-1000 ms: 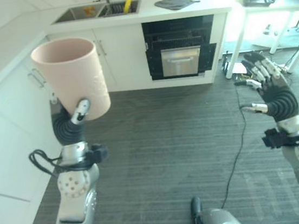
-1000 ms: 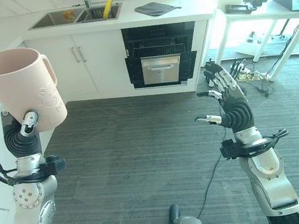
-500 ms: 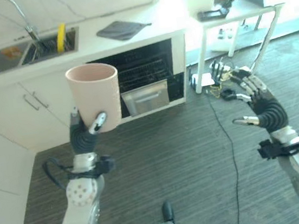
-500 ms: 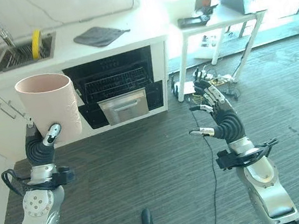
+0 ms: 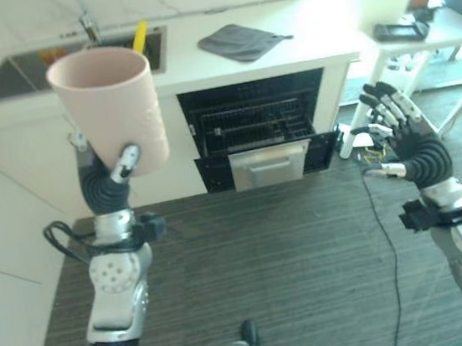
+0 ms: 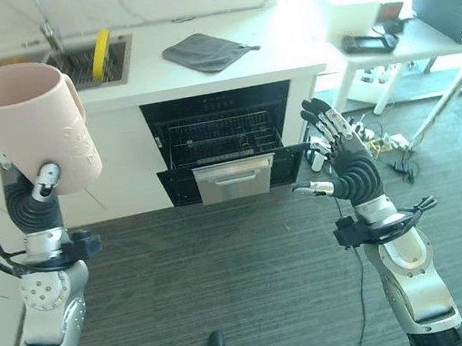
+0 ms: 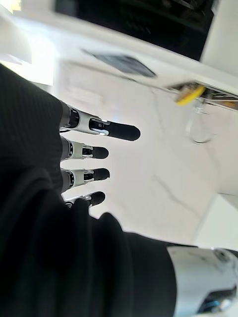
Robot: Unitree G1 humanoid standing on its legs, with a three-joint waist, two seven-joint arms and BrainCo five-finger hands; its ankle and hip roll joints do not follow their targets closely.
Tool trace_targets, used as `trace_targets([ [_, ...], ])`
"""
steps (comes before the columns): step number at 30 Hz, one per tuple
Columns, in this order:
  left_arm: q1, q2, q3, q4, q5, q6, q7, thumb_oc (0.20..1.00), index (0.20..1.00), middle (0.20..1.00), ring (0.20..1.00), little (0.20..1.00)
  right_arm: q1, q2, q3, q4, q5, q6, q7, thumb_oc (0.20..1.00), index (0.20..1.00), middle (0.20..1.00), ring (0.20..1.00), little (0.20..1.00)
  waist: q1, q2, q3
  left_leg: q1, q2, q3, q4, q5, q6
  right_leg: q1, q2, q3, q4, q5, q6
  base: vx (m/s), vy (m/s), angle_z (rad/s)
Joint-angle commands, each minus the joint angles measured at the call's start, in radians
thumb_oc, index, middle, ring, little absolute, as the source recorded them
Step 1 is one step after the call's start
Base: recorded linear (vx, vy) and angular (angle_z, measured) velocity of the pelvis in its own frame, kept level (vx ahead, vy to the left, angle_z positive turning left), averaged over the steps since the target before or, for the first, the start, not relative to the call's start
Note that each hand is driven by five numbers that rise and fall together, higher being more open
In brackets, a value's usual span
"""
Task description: Place the dishes in the dishwasher.
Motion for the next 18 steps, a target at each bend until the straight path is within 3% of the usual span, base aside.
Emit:
trace_targets([
  [1,0.055,0.032,0.035,-0.058,-0.012,-0.014,-0.023,0.200,0.200,0.200,0.200,0.200,-0.009,0.002,-0.016,-0.002,-0.033,-0.030,-0.006,1.000,1.000,1.000,1.000,1.000,0.034,0.037,-0.089,0.014,0.017,-0.080,-0.089,-0.014,-0.123,-0.054,0.011,-0.007,0.063,0.201,0.013,0.17,0.291,0.48],
  [3,0.067,0.024,0.035,-0.066,0.001,-0.008,-0.029,0.200,0.200,0.200,0.200,0.200,0.011,0.014,-0.003,-0.014,-0.040,-0.034,0.003,1.000,1.000,1.000,1.000,1.000,0.029,0.056,-0.080,0.035,0.020,-0.097,-0.089,-0.023,-0.114,-0.136,0.013,0.009,0.234,0.210,0.000,0.14,0.225,0.41],
  [5,0.073,0.020,0.034,-0.072,0.018,0.001,-0.017,0.200,0.200,0.200,0.200,0.200,0.009,0.015,0.016,-0.015,-0.045,-0.028,0.012,1.000,1.000,1.000,1.000,1.000,0.019,0.064,-0.067,0.055,0.026,-0.098,-0.089,-0.032,-0.110,-0.225,0.002,0.010,0.257,0.189,-0.026,0.19,0.104,0.26],
  [6,0.065,0.029,0.041,-0.067,0.002,0.007,-0.020,0.200,0.200,0.200,0.200,0.200,0.002,-0.005,0.023,0.000,-0.034,-0.030,0.007,1.000,1.000,1.000,1.000,1.000,0.013,0.051,-0.056,0.071,0.027,-0.093,-0.089,-0.045,-0.121,-0.252,-0.021,-0.037,0.077,0.166,-0.037,0.23,-0.015,0.14],
  [7,0.064,0.030,0.041,-0.067,0.001,0.008,-0.020,0.200,0.200,0.200,0.200,0.200,0.001,-0.006,0.024,0.002,-0.033,-0.030,0.006,1.000,1.000,1.000,1.000,1.000,0.011,0.051,-0.054,0.074,0.029,-0.094,-0.089,-0.047,-0.122,-0.248,-0.022,-0.043,0.059,0.170,-0.036,0.33,-0.229,0.44],
  [8,0.056,0.036,0.037,-0.061,0.010,0.007,-0.014,0.200,0.200,0.200,0.200,0.200,-0.012,-0.011,0.018,0.020,-0.009,-0.043,0.011,1.000,1.000,1.000,1.000,1.000,0.002,0.036,-0.041,0.100,0.039,-0.082,-0.089,-0.080,-0.137,-0.245,-0.049,-0.082,-0.199,0.186,-0.025,0.25,-0.238,0.51],
  [10,0.056,0.041,0.026,-0.061,0.021,0.005,-0.007,0.200,0.200,0.200,0.200,0.200,-0.014,-0.022,0.006,0.025,0.011,-0.043,0.017,1.000,1.000,1.000,1.000,1.000,-0.021,0.034,-0.034,0.124,0.050,-0.082,-0.089,-0.112,-0.145,-0.229,-0.049,-0.061,-0.374,0.224,-0.009,0.30,-0.256,0.70],
  [11,0.053,0.035,0.010,-0.059,0.029,0.001,-0.005,0.200,0.200,0.200,0.200,0.200,-0.007,-0.021,0.008,0.023,0.004,-0.044,0.014,1.000,1.000,1.000,1.000,1.000,-0.044,0.031,-0.032,0.138,0.045,-0.099,-0.089,-0.126,-0.143,-0.244,-0.061,-0.008,-0.441,0.287,0.005,0.23,-0.173,0.81],
  [12,0.054,0.033,0.006,-0.060,0.034,0.000,-0.005,0.200,0.200,0.200,0.200,0.200,-0.005,-0.020,0.009,0.021,0.002,-0.043,0.012,1.000,1.000,1.000,1.000,1.000,-0.050,0.031,-0.033,0.142,0.046,-0.105,-0.089,-0.130,-0.143,-0.250,-0.063,0.009,-0.450,0.297,0.006,0.32,-0.249,0.83],
  [13,0.058,0.028,-0.007,-0.063,0.045,-0.009,-0.009,0.200,0.200,0.200,0.200,0.200,0.011,-0.014,0.010,0.008,-0.007,-0.041,0.005,1.000,1.000,1.000,1.000,1.000,-0.072,0.034,-0.031,0.165,0.051,-0.131,-0.089,-0.147,-0.142,-0.278,-0.071,0.076,-0.470,0.327,0.012,0.20,-0.153,0.92],
  [15,0.059,0.028,-0.008,-0.063,0.045,-0.010,-0.009,0.200,0.200,0.200,0.200,0.200,0.012,-0.014,0.010,0.007,-0.008,-0.041,0.005,1.000,1.000,1.000,1.000,1.000,-0.072,0.035,-0.030,0.166,0.052,-0.131,-0.089,-0.148,-0.142,-0.276,-0.070,0.076,-0.471,0.328,0.012,0.22,-0.230,0.87],
  [16,0.074,0.035,-0.006,-0.074,0.031,-0.021,-0.033,0.200,0.200,0.200,0.200,0.200,0.048,-0.017,-0.001,-0.013,0.001,-0.051,-0.014,1.000,1.000,1.000,1.000,1.000,-0.083,0.028,-0.027,0.201,0.066,-0.172,-0.089,-0.173,-0.145,-0.283,-0.085,0.107,-0.445,0.337,0.024,0.39,-0.551,1.02],
  [18,0.061,0.050,-0.014,-0.088,0.020,-0.002,-0.036,0.200,0.200,0.200,0.200,0.200,0.055,-0.031,-0.009,-0.029,0.010,-0.043,-0.031,1.000,1.000,1.000,1.000,1.000,-0.086,0.023,-0.039,0.215,0.088,-0.188,-0.089,-0.185,-0.165,-0.242,-0.095,0.101,-0.443,0.313,0.035,0.37,-0.643,1.06],
])
